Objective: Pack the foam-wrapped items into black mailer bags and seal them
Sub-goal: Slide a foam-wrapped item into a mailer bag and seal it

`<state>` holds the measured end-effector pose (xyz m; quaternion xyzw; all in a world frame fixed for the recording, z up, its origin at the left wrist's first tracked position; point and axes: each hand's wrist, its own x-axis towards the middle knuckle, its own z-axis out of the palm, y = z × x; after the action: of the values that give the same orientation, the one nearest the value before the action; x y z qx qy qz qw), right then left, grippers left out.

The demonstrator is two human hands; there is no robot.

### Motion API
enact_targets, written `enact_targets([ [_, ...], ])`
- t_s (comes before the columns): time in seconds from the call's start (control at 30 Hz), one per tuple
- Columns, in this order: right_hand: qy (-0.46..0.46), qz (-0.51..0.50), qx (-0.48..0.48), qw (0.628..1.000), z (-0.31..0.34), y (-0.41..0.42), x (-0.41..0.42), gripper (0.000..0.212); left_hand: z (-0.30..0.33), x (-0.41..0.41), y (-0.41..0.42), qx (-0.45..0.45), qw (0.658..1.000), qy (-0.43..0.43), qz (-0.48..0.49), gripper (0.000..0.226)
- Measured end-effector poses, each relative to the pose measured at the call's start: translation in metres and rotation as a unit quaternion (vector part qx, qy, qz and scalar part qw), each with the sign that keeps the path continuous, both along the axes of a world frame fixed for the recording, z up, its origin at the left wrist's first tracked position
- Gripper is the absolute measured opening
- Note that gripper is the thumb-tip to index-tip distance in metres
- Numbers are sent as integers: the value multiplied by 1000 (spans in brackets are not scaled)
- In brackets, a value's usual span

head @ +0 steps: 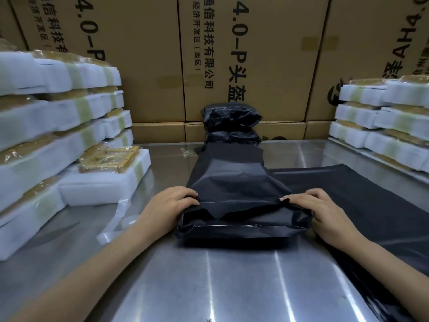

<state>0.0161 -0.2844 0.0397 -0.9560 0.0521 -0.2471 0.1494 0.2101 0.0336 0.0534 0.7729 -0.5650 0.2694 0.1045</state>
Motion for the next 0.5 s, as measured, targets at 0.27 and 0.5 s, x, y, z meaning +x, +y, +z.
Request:
enact_targets([
  [0.27, -167, -32, 134, 976, -6, -1, 3, 29, -5, -18, -14, -153, 977, 143, 45, 20],
  [0.5, -283, 16, 254, 925, 4, 25, 6, 34, -10, -24, -18, -334, 905, 262, 40, 32],
])
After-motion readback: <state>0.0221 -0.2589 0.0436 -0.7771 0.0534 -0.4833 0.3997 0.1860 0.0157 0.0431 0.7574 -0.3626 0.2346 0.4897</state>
